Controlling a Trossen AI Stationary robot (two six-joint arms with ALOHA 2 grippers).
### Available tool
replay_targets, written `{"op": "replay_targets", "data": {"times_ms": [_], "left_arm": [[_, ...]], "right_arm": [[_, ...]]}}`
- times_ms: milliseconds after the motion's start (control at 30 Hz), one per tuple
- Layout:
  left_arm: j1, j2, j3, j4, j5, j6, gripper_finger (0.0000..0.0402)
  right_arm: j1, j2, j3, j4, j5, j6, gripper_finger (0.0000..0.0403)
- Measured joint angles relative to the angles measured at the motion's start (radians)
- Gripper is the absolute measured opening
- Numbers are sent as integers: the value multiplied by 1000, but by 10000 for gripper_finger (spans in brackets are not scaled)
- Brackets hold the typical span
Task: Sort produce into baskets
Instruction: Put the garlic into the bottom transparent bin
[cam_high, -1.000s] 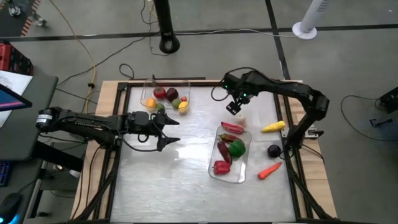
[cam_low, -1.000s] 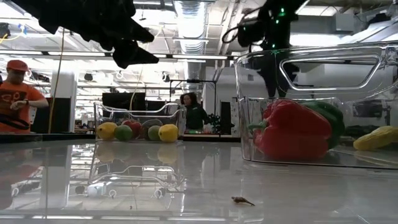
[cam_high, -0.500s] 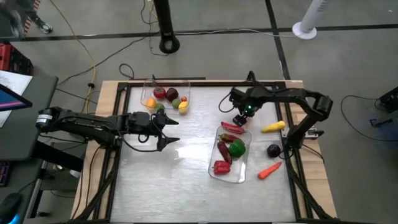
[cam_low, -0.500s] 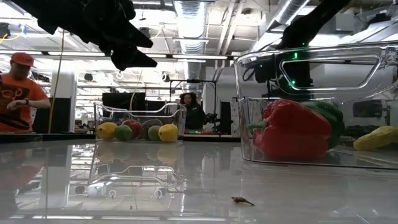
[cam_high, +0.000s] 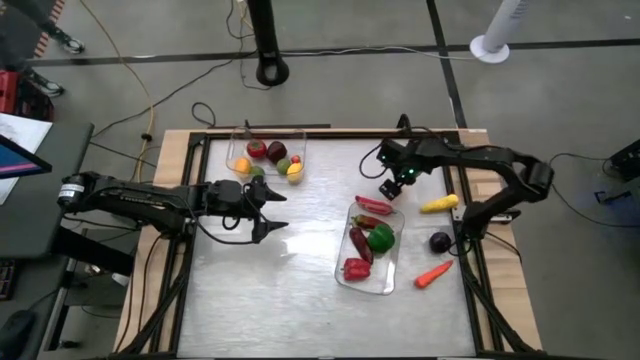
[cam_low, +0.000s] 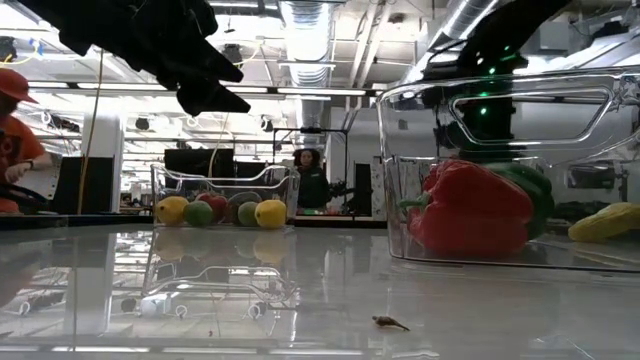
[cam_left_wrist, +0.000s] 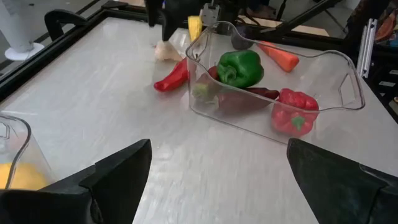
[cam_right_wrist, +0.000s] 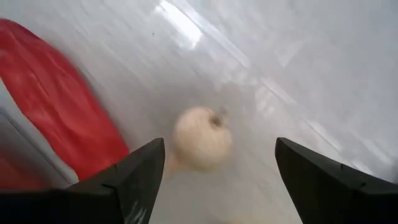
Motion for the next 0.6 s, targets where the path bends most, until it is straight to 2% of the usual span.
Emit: {"op": "replay_targets", "data": {"times_ms": [167,300,600], "left_arm": [[0,0,0,2,-3,3,361],[0,0,0,2,-5,1,361],[0,0,0,3,-5,0,361]], "right_arm": [[10,-73,-18,-18,-12,61,330],[12,-78,-61,-10,-54,119,330],[16,-66,-176,134,-71,159,330]]}}
